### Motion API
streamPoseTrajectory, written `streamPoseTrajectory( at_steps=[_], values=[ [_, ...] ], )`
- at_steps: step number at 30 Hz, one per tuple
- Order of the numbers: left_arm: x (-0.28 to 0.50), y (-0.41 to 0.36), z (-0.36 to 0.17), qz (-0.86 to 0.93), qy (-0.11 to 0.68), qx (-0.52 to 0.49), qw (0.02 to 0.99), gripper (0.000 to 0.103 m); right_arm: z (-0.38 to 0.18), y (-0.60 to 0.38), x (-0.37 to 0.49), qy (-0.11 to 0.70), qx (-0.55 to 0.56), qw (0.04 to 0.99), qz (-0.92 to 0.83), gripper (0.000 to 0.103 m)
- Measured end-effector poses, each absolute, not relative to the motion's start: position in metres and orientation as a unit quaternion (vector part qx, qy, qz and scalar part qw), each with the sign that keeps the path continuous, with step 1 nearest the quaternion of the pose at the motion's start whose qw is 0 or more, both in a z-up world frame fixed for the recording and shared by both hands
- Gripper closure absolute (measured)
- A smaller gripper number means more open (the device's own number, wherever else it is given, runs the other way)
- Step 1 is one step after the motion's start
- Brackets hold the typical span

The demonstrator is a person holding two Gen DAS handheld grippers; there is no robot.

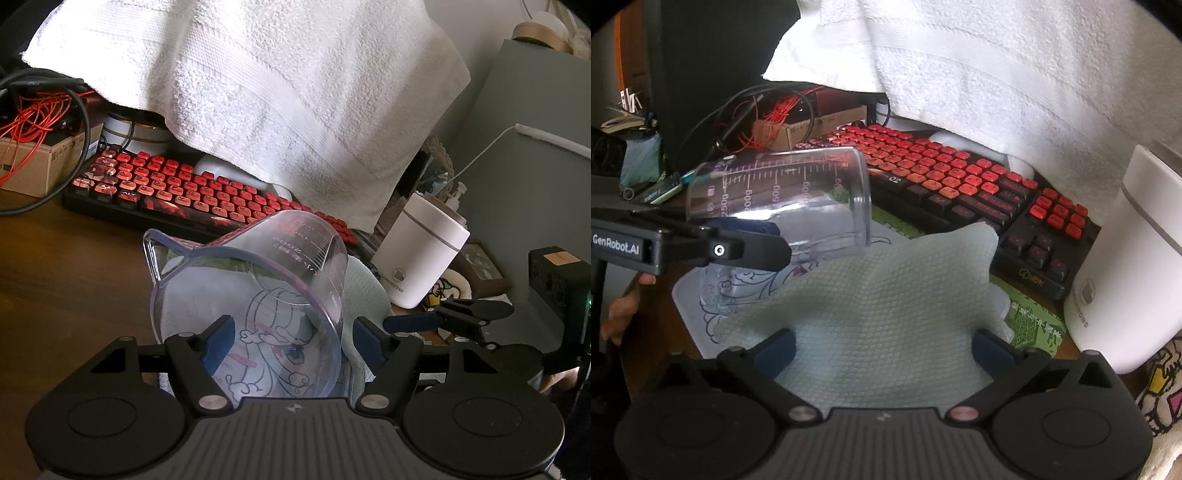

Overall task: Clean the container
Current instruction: 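Grasp the jug with the left gripper while the right grasps the blue cloth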

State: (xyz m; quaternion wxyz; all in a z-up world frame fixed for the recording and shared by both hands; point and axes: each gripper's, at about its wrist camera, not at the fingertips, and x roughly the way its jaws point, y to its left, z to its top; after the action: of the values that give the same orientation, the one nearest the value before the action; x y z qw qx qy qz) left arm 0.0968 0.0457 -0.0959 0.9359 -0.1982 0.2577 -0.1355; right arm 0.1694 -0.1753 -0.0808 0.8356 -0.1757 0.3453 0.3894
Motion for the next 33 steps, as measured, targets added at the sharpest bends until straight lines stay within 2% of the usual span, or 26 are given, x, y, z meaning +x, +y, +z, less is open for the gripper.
streamPoseTrajectory(
  at_steps=[2, 4, 6, 8, 9, 10, 12, 18, 22, 27, 33],
  values=[
    [0.097, 0.047, -0.096, -0.136, 0.257, -0.198, 0.936, 0.033, -0.080, -0.176, 0.168, 0.342, -0.176, 0.835, 0.393, 0.009],
    [0.097, 0.047, -0.096, -0.136, 0.257, -0.198, 0.936, 0.033, -0.078, -0.176, 0.164, 0.341, -0.175, 0.831, 0.403, 0.026],
    [0.097, 0.047, -0.096, -0.136, 0.257, -0.198, 0.936, 0.032, -0.076, -0.176, 0.160, 0.338, -0.177, 0.829, 0.410, 0.035],
    [0.097, 0.047, -0.096, -0.135, 0.257, -0.198, 0.936, 0.032, -0.074, -0.177, 0.158, 0.336, -0.174, 0.830, 0.411, 0.052],
    [0.097, 0.047, -0.096, -0.135, 0.257, -0.198, 0.936, 0.032, -0.073, -0.178, 0.158, 0.335, -0.172, 0.831, 0.409, 0.069],
    [0.097, 0.046, -0.096, -0.135, 0.257, -0.197, 0.936, 0.032, -0.073, -0.180, 0.160, 0.337, -0.165, 0.834, 0.405, 0.080],
    [0.097, 0.046, -0.096, -0.135, 0.258, -0.197, 0.936, 0.032, -0.072, -0.185, 0.164, 0.340, -0.151, 0.840, 0.395, 0.090],
    [0.098, 0.047, -0.095, -0.135, 0.258, -0.199, 0.936, 0.032, -0.074, -0.181, 0.155, 0.316, -0.169, 0.854, 0.377, 0.095],
    [0.098, 0.047, -0.095, -0.135, 0.257, -0.199, 0.936, 0.029, -0.072, -0.204, 0.165, 0.331, -0.085, 0.864, 0.371, 0.095],
    [0.099, 0.047, -0.095, -0.131, 0.257, -0.200, 0.936, 0.026, -0.045, -0.220, 0.162, 0.300, -0.035, 0.876, 0.377, 0.096],
    [0.097, 0.048, -0.094, -0.130, 0.255, -0.199, 0.937, 0.026, -0.007, -0.209, 0.157, 0.251, -0.026, 0.878, 0.408, 0.096]
  ],
)
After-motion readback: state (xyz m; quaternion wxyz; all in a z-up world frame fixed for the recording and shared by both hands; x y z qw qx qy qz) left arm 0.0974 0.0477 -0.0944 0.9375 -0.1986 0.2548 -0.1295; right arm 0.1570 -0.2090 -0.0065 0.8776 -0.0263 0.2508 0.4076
